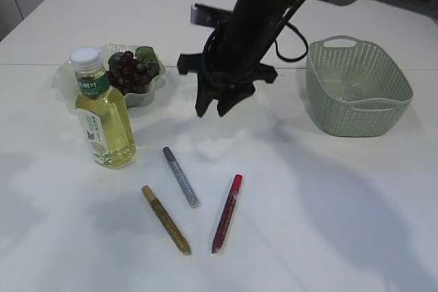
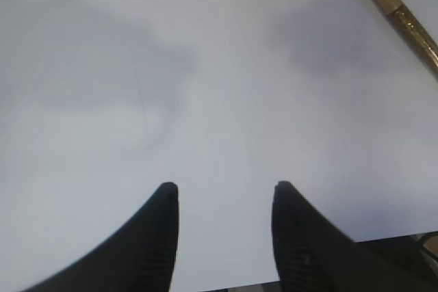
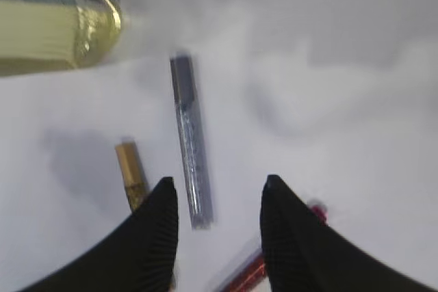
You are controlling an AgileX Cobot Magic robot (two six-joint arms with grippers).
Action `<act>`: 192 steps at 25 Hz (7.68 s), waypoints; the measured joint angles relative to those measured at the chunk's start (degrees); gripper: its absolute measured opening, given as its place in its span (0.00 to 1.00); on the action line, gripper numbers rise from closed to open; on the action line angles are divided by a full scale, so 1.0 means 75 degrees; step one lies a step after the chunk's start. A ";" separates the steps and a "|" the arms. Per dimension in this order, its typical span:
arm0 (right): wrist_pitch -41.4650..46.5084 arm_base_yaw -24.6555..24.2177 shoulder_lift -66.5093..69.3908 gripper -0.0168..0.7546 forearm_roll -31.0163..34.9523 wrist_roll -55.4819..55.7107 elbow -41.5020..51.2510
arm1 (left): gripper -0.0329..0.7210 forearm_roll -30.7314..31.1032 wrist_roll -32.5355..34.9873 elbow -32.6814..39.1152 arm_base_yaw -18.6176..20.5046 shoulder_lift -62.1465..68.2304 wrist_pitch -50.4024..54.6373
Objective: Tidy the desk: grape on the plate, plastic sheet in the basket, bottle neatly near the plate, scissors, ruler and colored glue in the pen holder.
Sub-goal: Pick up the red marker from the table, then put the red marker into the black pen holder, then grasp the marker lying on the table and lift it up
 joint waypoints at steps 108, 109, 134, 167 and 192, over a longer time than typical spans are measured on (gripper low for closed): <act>-0.3285 -0.1988 -0.1034 0.18 0.4545 -0.3820 0.2043 | 0.45 -0.0108 0.0000 0.0000 0.0000 0.0000 -0.0257; -0.3423 -0.2033 -0.1001 0.18 0.4823 -0.4115 0.1908 | 0.45 -0.0138 0.0000 0.0000 0.0000 0.0000 -0.0260; -0.4780 -0.2081 0.1571 0.18 0.8706 -1.0401 -0.0897 | 0.45 -0.0188 0.0000 0.0000 0.0000 0.0000 -0.0097; -0.2500 -0.1841 0.0333 0.54 0.2543 -0.4111 -0.0912 | 0.45 -0.0193 0.0000 0.0000 0.0000 0.0000 -0.0053; 0.0002 0.1572 0.0656 0.54 -0.2118 0.0135 -0.0964 | 0.45 -0.0193 0.0000 0.0000 0.0000 0.0000 -0.0193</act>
